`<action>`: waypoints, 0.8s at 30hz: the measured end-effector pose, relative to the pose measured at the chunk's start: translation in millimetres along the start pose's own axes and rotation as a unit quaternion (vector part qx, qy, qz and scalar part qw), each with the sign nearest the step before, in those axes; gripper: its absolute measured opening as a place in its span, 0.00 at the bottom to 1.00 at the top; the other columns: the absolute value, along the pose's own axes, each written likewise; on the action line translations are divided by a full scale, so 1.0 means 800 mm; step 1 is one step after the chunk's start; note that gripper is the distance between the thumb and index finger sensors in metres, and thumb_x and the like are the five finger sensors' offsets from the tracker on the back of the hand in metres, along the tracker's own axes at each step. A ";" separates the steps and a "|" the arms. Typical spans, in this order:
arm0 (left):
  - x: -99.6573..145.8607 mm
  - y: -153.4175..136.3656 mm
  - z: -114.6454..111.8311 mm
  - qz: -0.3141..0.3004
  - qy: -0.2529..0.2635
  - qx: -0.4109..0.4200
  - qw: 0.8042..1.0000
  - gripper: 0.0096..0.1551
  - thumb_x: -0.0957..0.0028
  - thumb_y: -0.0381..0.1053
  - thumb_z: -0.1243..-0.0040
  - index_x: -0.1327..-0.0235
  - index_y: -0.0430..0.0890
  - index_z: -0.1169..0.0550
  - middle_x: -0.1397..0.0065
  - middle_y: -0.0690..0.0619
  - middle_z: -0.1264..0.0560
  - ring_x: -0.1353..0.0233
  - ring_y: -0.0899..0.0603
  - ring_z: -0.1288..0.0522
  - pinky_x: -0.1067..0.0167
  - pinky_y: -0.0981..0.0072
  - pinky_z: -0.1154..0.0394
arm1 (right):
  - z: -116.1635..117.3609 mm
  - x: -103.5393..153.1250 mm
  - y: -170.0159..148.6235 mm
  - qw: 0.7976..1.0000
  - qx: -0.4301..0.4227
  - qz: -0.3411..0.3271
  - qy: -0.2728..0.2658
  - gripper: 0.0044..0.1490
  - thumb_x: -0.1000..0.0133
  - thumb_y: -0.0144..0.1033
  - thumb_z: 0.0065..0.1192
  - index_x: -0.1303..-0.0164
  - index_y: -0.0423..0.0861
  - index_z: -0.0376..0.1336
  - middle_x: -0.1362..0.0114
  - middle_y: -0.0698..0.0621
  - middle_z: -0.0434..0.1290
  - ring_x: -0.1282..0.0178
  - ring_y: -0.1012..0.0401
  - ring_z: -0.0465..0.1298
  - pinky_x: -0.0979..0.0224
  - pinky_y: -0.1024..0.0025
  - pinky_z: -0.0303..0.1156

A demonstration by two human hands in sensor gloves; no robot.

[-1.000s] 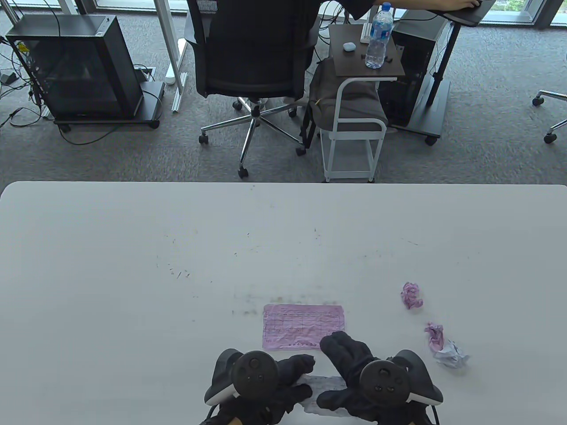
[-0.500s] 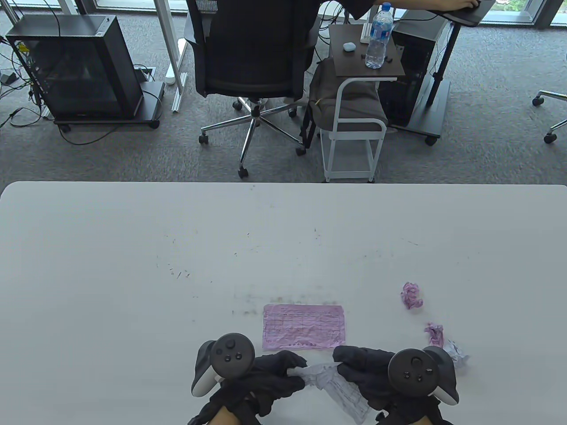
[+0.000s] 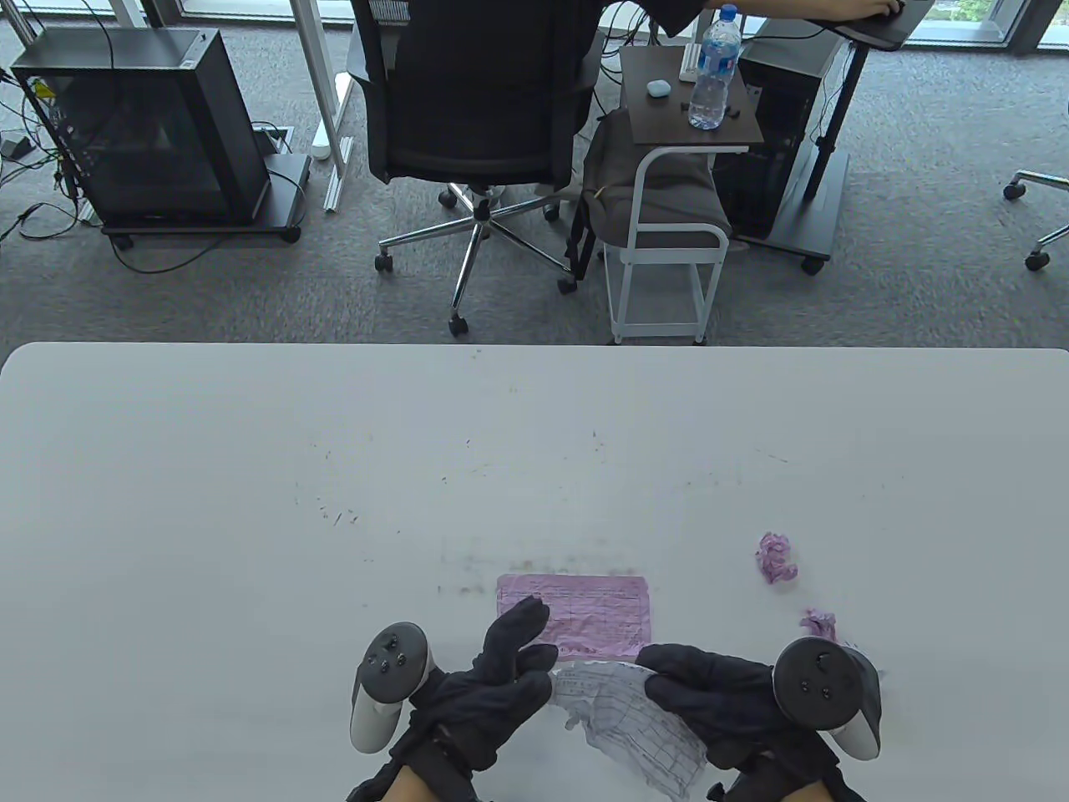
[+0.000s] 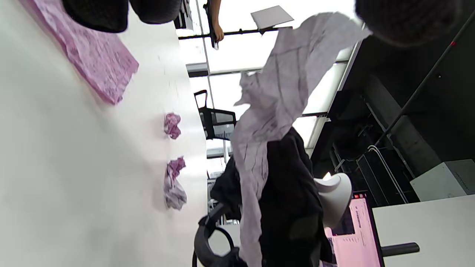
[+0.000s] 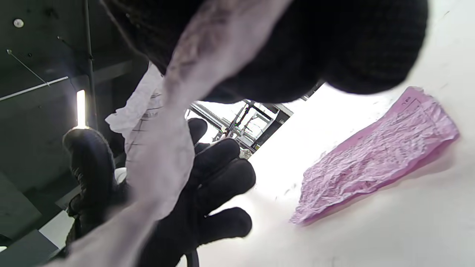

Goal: Flatten crumpled invoices and stack

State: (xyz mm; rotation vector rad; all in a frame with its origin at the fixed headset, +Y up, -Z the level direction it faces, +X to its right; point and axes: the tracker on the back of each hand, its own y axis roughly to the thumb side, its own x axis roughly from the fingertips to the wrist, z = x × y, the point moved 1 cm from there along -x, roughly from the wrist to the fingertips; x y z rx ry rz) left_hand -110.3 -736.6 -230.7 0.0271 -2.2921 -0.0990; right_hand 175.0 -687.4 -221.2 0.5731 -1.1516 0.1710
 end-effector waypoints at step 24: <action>-0.003 0.027 0.005 0.056 0.007 -0.250 0.967 0.34 0.44 0.37 0.29 0.25 0.36 0.29 0.38 0.40 0.22 0.52 0.43 0.15 0.44 0.43 0.20 | -0.004 0.002 0.001 0.984 0.175 0.026 0.027 0.24 0.42 0.39 0.66 0.38 0.43 0.68 0.58 0.50 0.82 0.69 0.61 0.81 0.62 0.64 0.81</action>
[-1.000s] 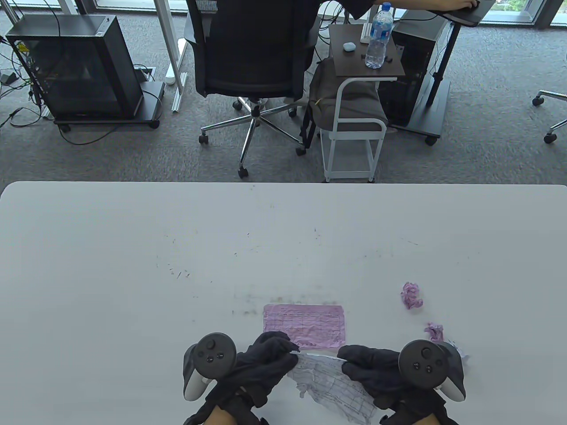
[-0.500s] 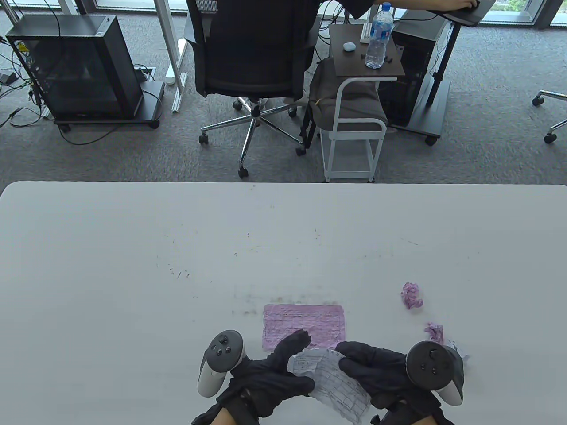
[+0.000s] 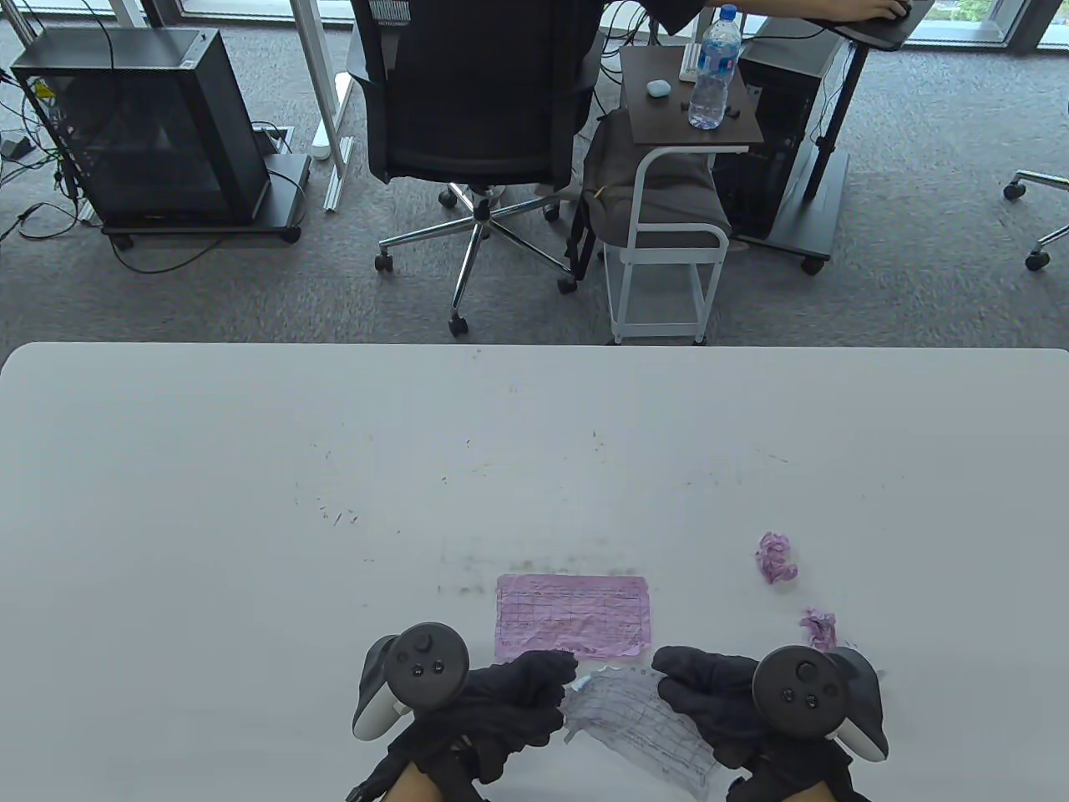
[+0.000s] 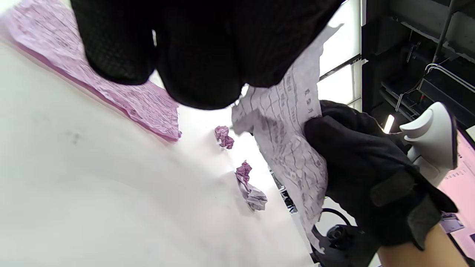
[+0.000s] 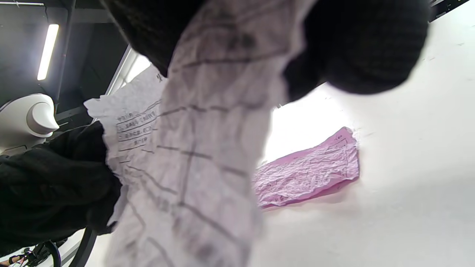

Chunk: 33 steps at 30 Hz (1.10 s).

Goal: Flatten crumpled invoices and stack

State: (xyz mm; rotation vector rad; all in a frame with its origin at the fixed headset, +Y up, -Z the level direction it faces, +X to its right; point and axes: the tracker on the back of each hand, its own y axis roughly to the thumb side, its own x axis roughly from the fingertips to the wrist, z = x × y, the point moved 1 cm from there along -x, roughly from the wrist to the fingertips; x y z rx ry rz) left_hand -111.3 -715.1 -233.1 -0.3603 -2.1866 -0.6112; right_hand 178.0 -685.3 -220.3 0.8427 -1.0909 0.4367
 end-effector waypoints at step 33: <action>-0.010 -0.028 -0.023 0.026 -0.030 0.184 0.982 0.30 0.40 0.38 0.34 0.25 0.38 0.29 0.35 0.40 0.24 0.47 0.44 0.15 0.44 0.45 0.19 | 0.003 0.001 0.008 0.998 -0.010 -0.029 -0.063 0.24 0.42 0.40 0.67 0.39 0.42 0.68 0.60 0.51 0.82 0.71 0.62 0.81 0.63 0.65 0.81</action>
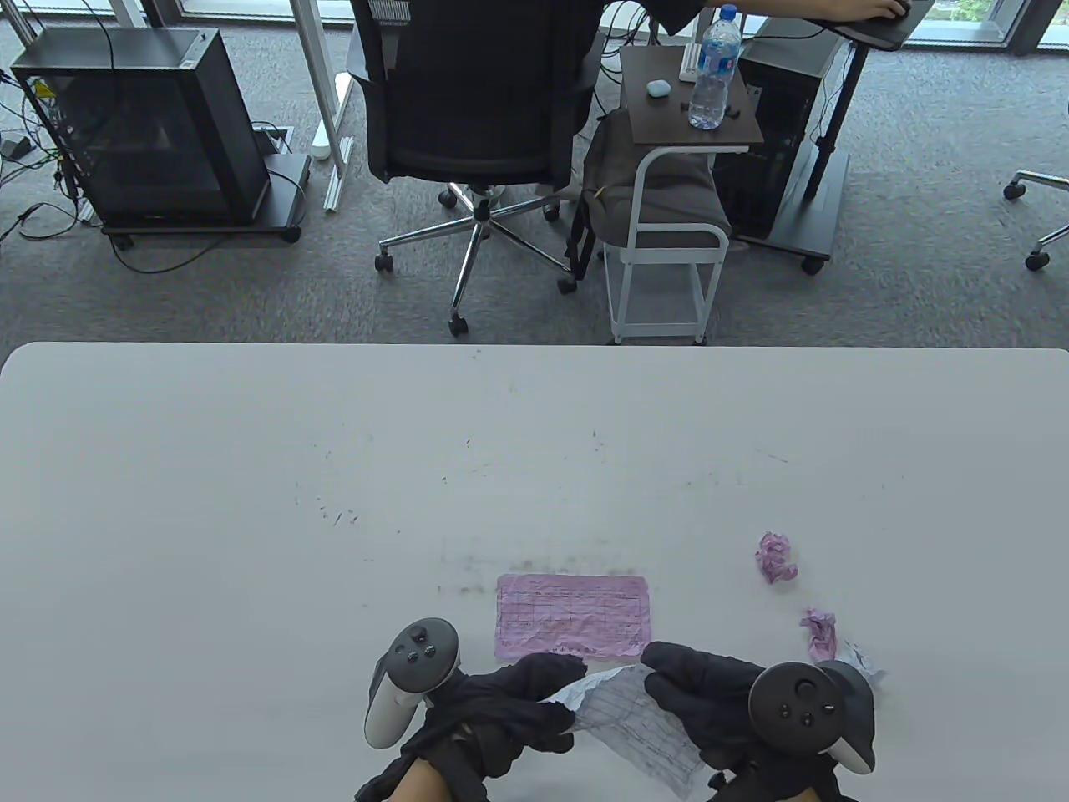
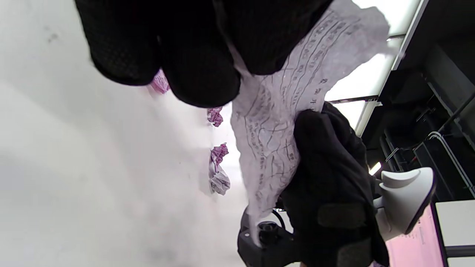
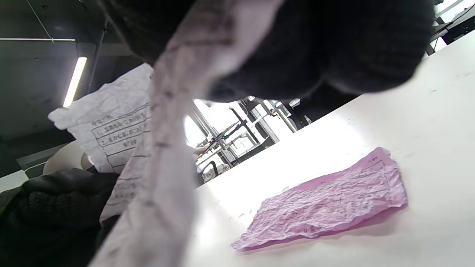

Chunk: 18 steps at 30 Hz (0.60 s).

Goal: Flatten crumpled invoices and stack

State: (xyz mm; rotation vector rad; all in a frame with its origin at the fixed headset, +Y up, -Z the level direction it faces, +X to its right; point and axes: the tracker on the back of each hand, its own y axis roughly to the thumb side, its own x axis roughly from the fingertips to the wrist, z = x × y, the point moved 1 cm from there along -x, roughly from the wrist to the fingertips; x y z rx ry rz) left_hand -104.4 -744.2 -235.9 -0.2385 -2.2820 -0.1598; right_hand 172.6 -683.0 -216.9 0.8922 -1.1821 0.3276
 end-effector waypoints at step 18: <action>0.028 0.036 0.025 -0.045 0.132 -0.267 0.953 0.50 0.43 0.66 0.41 0.18 0.37 0.39 0.23 0.35 0.38 0.33 0.28 0.27 0.39 0.35 0.28 | 0.031 -0.007 -0.003 0.994 0.026 0.022 0.107 0.24 0.42 0.40 0.67 0.39 0.42 0.68 0.60 0.50 0.82 0.71 0.62 0.81 0.63 0.64 0.81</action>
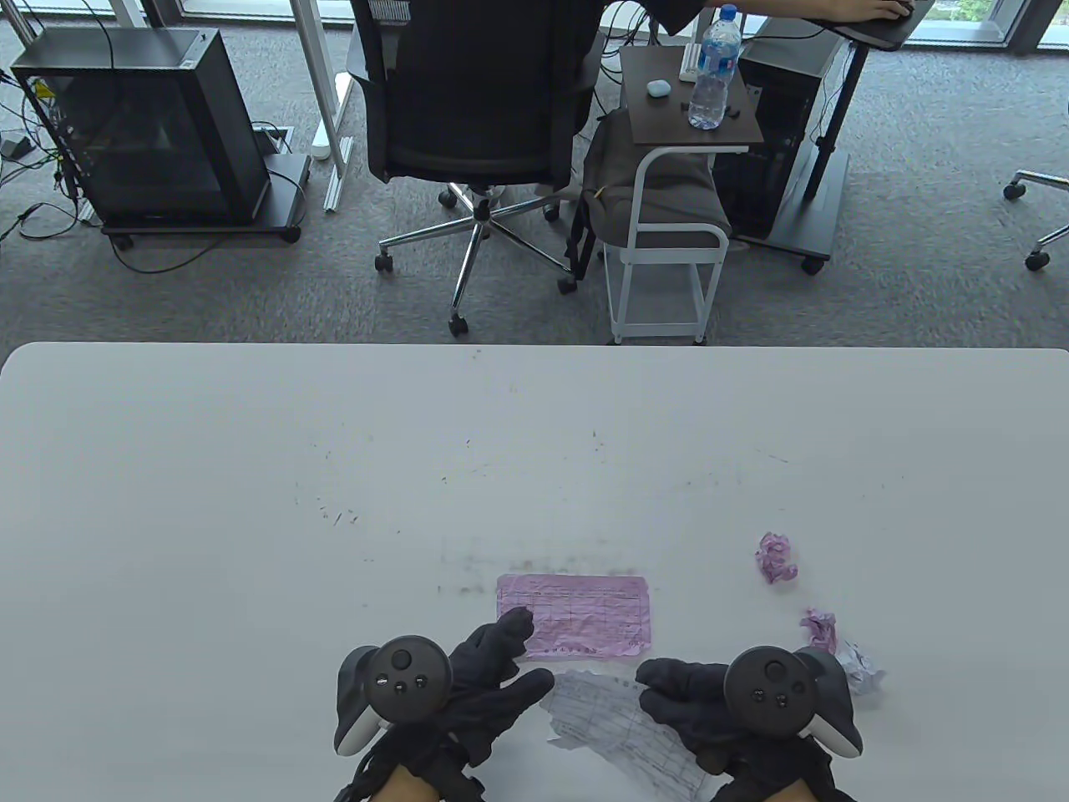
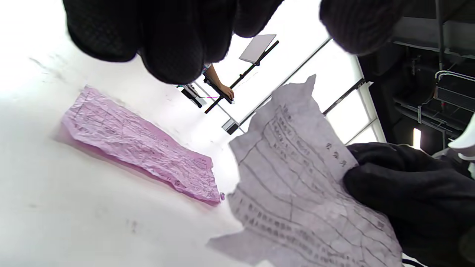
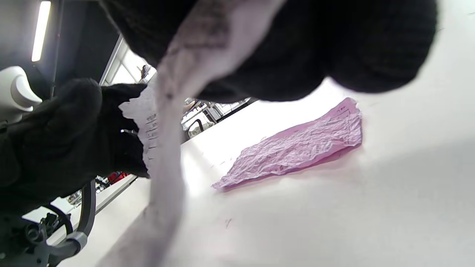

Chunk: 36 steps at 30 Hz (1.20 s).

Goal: Flatten crumpled invoices and stack

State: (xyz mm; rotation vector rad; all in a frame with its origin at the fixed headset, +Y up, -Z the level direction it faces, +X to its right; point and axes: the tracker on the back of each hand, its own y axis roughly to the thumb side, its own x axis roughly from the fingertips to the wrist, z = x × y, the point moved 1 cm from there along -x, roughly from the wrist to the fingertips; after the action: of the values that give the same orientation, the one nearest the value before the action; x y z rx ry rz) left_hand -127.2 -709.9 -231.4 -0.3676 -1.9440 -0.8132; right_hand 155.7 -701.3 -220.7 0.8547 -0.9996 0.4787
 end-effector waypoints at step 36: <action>-0.009 -0.007 -0.074 0.061 -0.301 -0.347 0.886 0.41 0.38 0.59 0.44 0.15 0.51 0.43 0.19 0.35 0.62 0.23 0.21 0.50 0.33 0.33 0.38 | 0.087 -0.028 -0.014 0.966 0.224 0.082 0.104 0.25 0.43 0.37 0.67 0.37 0.44 0.66 0.52 0.47 0.81 0.63 0.58 0.82 0.57 0.61 0.82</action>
State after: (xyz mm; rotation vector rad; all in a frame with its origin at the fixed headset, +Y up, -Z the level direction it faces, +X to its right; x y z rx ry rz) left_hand -87.2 -754.0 -221.4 -1.2895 -2.0801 -1.4258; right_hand 115.9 -763.5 -226.6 1.1015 -0.7791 0.9408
